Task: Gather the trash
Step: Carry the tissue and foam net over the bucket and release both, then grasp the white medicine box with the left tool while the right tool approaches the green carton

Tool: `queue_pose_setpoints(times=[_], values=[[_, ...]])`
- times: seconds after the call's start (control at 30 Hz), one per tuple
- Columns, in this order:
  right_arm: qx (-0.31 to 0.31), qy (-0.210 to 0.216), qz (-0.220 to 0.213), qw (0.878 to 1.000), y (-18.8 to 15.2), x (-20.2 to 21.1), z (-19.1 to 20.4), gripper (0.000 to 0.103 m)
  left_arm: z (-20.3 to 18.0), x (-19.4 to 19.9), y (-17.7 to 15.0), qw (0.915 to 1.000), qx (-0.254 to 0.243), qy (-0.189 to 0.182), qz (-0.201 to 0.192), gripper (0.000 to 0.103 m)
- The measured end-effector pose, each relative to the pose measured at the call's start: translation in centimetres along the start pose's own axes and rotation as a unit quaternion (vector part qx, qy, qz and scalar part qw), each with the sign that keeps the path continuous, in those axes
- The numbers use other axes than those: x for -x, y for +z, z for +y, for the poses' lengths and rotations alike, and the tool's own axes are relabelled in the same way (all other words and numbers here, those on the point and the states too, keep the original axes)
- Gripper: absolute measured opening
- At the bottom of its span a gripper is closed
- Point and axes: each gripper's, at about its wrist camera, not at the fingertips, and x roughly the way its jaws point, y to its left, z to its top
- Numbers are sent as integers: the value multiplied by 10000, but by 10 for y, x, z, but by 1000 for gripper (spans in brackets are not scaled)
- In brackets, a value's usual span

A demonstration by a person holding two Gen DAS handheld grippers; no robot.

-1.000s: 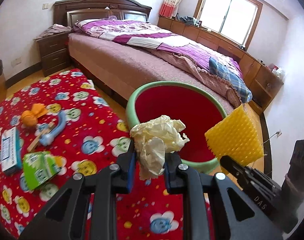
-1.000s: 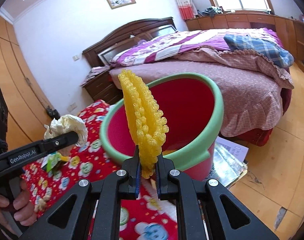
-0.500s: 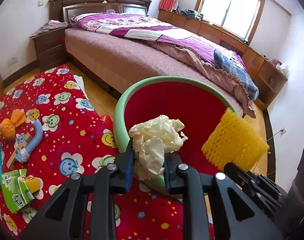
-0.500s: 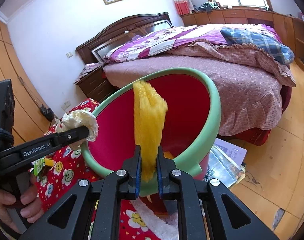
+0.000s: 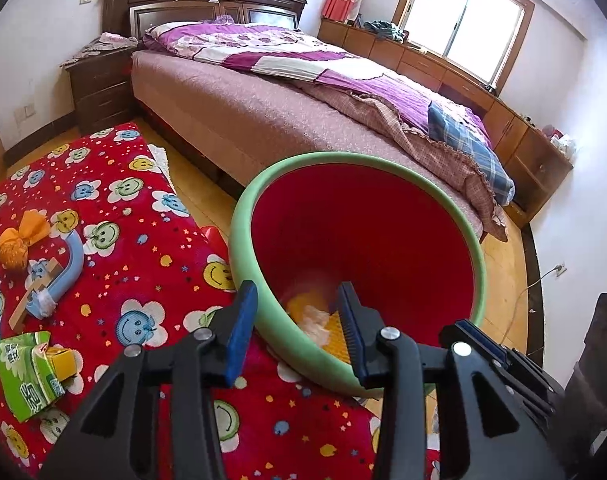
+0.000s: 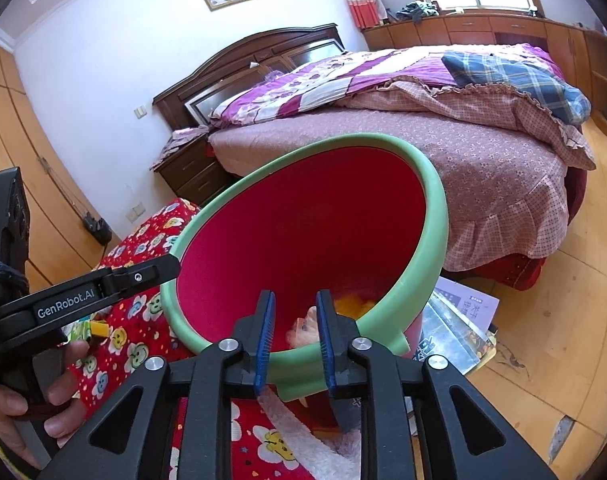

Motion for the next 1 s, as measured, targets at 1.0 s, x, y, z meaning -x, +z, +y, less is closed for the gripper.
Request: queue_pose_setpoints(times=[1.0], values=[[278,253,161,9992,-24,28,49,54,71,93,-47,9953,693,658,-155,41]])
